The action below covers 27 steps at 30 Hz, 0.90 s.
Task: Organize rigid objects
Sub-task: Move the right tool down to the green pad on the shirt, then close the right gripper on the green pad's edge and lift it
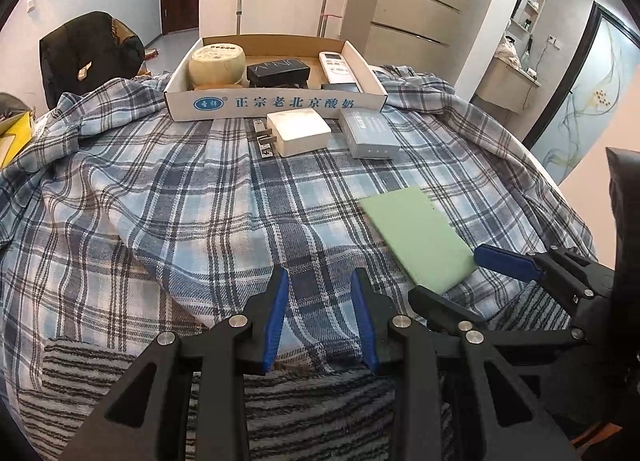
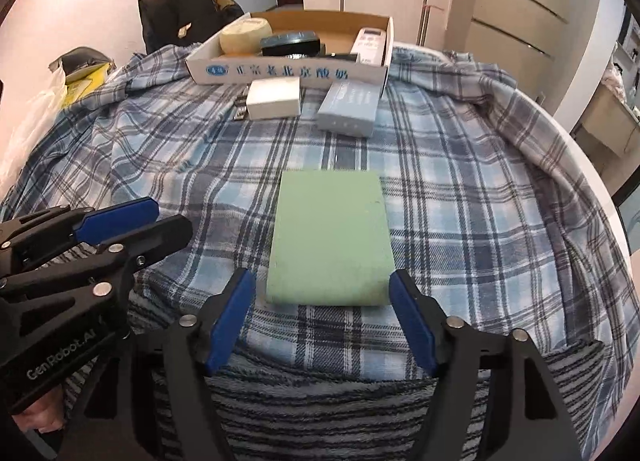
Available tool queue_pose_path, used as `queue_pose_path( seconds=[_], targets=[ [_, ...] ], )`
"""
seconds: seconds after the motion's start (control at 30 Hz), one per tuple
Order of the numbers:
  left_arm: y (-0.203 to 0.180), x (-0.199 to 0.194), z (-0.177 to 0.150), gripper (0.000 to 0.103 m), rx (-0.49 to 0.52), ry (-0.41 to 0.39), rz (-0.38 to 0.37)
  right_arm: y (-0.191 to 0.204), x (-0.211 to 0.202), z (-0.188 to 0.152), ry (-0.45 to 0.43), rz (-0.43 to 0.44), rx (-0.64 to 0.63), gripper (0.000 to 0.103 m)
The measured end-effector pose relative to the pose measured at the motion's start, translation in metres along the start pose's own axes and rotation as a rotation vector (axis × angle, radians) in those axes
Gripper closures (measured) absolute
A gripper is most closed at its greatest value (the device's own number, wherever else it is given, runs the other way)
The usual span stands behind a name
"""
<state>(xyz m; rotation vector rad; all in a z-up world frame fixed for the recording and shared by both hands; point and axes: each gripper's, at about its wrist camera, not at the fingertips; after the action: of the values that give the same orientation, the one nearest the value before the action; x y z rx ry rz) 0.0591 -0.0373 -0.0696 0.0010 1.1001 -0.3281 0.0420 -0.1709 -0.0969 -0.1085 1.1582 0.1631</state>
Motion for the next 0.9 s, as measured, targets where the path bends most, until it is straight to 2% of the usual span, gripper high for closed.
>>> queue_pose_path(
  seconds=[0.43,0.7,0.9],
  targets=[
    [0.0036,0.0002,-0.0002,0.069,-0.015,-0.001,-0.016,-0.0052,0.0005,0.0005,-0.002,0.009,0.028,0.031],
    [0.0031,-0.0062,-0.0011,0.069,-0.015,-0.035,-0.036,-0.0064,-0.0072,0.0000,-0.045,-0.019,0.037,0.030],
    [0.0036,-0.0051,-0.0006,0.069,-0.019,-0.029,-0.035,-0.0094,0.0011,0.0019,0.000,0.030,0.042,0.029]
  ],
)
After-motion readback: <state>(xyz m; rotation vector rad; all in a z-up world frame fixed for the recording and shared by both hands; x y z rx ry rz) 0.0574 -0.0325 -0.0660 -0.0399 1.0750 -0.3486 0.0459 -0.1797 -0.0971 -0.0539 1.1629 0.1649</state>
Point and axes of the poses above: each gripper's, at about its wrist camera, not at the fingertips, and x roughly the way its jaws point, y to its left, z to its top, and after that the axes turned 8 degrees about y, right-handed
